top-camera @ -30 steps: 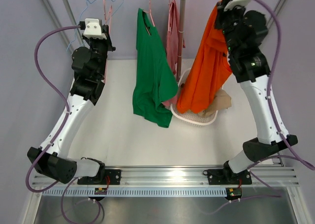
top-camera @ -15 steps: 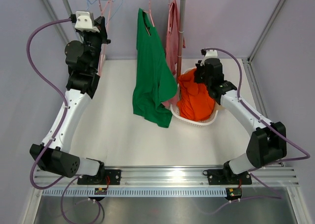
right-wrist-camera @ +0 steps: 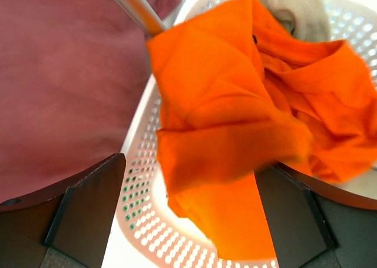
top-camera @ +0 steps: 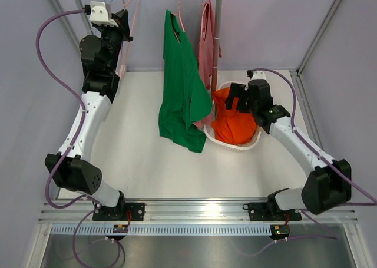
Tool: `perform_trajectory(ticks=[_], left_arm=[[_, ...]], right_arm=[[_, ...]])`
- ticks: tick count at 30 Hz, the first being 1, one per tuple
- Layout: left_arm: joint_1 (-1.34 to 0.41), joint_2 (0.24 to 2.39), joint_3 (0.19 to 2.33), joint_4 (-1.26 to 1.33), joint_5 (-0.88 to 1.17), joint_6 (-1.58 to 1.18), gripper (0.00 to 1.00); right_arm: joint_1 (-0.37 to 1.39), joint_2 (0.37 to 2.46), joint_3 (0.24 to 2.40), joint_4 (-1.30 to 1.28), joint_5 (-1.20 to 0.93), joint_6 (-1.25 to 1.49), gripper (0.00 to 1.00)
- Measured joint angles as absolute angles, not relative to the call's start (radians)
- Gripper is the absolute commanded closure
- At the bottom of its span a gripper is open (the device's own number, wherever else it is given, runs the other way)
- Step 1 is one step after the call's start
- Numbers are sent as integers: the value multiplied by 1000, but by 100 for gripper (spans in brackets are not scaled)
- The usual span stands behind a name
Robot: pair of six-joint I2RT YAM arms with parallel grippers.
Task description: Remove the t-shirt from the hanger
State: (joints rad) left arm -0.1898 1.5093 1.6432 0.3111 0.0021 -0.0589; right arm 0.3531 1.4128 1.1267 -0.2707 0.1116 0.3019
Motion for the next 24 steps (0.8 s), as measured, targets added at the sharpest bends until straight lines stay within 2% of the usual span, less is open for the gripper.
perform_trajectory(ticks=[9,14,22,23,24], left_arm=[[-87,1708,1910,251,125,-162,100],[-51,1790,2045,211,190,-215,100],[-39,1815,2051,192,244,-267,100],[-39,1815,2051,183,244,-267,98],[-39,1815,2051,176,244,-266,86]], right_arm=[[353,1113,1077,-260,103,284,1],[353,1095,1059,-258,81,284,1],[353,1097,1050,-260,51,284,1],[353,1096,1050,-260,51,284,0],[353,1093,1050,-260,50,284,1]])
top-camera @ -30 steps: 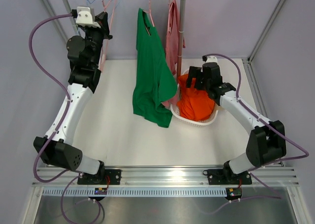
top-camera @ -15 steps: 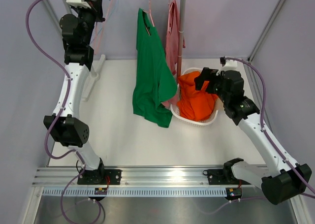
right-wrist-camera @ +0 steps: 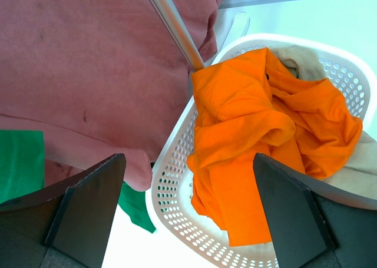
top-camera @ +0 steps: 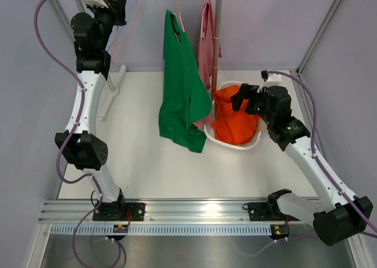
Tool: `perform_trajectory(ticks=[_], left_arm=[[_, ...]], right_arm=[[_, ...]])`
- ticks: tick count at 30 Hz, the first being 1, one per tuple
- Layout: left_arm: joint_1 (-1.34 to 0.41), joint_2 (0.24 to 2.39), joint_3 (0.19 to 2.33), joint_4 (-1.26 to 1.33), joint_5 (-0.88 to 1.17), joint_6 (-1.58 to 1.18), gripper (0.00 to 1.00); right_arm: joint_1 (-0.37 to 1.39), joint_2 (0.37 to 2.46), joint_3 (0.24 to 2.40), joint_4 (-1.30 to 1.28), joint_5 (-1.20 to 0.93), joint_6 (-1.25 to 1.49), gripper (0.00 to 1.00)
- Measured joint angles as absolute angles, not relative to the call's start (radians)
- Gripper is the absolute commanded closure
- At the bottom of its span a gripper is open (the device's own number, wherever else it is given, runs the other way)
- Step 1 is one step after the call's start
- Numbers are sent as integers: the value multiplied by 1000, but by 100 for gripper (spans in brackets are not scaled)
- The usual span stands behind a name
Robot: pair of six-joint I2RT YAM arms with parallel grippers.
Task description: Remove the t-shirt from the hanger
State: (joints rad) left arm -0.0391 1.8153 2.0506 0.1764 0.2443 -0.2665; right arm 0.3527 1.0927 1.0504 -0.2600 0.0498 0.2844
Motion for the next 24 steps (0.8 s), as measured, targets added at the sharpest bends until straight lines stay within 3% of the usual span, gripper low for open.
perform_trajectory(ticks=[4,15,24], left_arm=[[-39,1815,2038,174,244,-266,70],[-39,1803,1975,152,220,-247,64],[-117,1668,1922,106,4,-111,62]], right_arm=[[353,1075,1048,-260,47,284,1],[353,1065,1044,-260,31,285,1],[353,1063,1031,-258,24,286,0]])
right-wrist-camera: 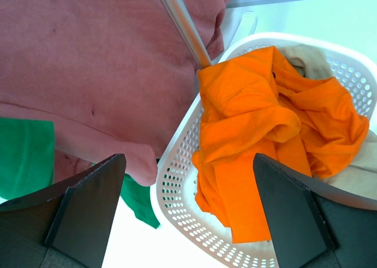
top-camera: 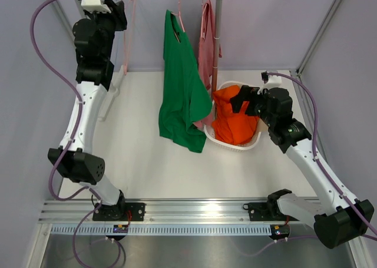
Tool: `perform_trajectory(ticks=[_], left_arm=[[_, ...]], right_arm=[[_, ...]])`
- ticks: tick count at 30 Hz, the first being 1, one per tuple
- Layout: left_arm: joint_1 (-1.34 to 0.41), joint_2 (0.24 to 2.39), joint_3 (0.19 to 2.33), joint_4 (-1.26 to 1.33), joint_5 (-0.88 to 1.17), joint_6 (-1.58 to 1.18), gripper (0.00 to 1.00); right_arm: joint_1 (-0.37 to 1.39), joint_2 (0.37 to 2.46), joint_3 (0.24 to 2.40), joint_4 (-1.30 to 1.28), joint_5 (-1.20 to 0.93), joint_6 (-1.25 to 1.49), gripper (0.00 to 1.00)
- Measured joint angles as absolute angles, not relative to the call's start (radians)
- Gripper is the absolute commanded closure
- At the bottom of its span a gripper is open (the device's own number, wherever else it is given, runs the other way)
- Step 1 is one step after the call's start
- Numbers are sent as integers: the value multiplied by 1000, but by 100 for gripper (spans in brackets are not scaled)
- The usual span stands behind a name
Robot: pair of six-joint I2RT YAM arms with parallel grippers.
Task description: Remove the t-shirt from the hanger
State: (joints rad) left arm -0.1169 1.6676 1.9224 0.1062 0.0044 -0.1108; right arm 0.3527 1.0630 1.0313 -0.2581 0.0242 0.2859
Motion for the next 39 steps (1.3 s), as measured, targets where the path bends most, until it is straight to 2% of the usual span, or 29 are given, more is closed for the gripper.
perform_trajectory(ticks=[8,12,15,19,23,39], left_arm=[[-328,1424,1812,126,-241,-51,63],[-469,1392,1798,145,-349,-49,66],[-532,1456,1855,122,-422,-52,66],[-611,1651,2068,36,-531,-43,65],[-661,1811,2226,-63,-573,-48,69],[-674,1925,2287,-155,-625,-82,70]], right_arm=[[352,1066,1025,-243,-2,297,1],[352,1071,1025,-231,-19,308,1],[352,1073,1025,-230,-21,318,0],[352,1073,1025,-230,-20,330,1],[352,1066,1025,-230,-20,336,1],[352,1015,1005,-231,-22,337,1]])
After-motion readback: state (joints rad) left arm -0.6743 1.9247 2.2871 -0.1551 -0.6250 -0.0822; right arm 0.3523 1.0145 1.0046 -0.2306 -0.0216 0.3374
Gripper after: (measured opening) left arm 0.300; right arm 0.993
